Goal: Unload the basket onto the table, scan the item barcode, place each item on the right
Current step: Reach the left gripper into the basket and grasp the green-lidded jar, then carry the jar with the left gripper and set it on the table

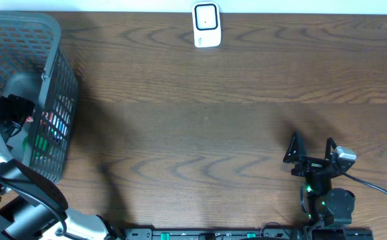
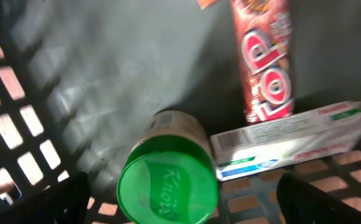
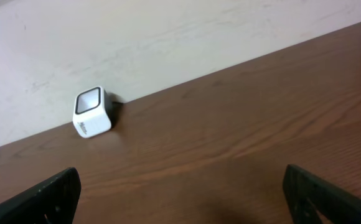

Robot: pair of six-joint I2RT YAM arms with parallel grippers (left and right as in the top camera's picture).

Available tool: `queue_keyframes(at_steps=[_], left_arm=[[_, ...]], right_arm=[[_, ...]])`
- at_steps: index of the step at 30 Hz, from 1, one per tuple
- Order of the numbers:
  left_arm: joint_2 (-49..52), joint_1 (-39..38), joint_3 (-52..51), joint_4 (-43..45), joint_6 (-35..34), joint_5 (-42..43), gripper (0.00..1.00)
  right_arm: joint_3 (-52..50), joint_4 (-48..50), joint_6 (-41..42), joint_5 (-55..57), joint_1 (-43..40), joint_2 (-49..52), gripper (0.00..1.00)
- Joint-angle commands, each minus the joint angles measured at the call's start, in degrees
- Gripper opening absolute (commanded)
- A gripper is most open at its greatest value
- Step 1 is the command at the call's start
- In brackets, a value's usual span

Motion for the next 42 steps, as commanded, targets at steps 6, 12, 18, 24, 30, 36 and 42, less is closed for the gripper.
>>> queue_keyframes(at_steps=[6,12,18,24,30,36,42], left_arm=[[0.22,0.09,-11.26,5.33,-3.34,-0.11,0.96],[0.96,0.09,-16.79,10.34,-3.37,0.39,0.96],[1.95,0.09,-19.58,13.86,-3.32,1.33,0.95],[1.9,0.09,-19.5,14.01,-3.28,1.38,0.67],[0.31,0.09,-12.13,9.64,-2.89,1.4,0.58],[-4.94,0.09,5.73,0.81,-2.89,1.49,0.58],[-15.45,0.02,20.22,-1.86,-3.93,13.81,0.59]], right_arm=[[-0.07,-0.2,-0.68,0.17,-0.63,-0.31,0.99],[-0.07,-0.2,-0.68,0.17,-0.63,-0.31,0.99],[-0.07,-0.2,-0.68,0.17,-0.63,-0.31,0.99],[-0.07,-0.2,-0.68,0.17,-0.63,-0.31,0.99],[-0.07,-0.2,-0.68,0.17,-0.63,-0.31,0.99],[-0.07,-0.2,-0.68,0.17,-0.63,-0.31,0.99],[-0.07,-0.2,-0.68,0.17,-0.63,-0.31,0.99]])
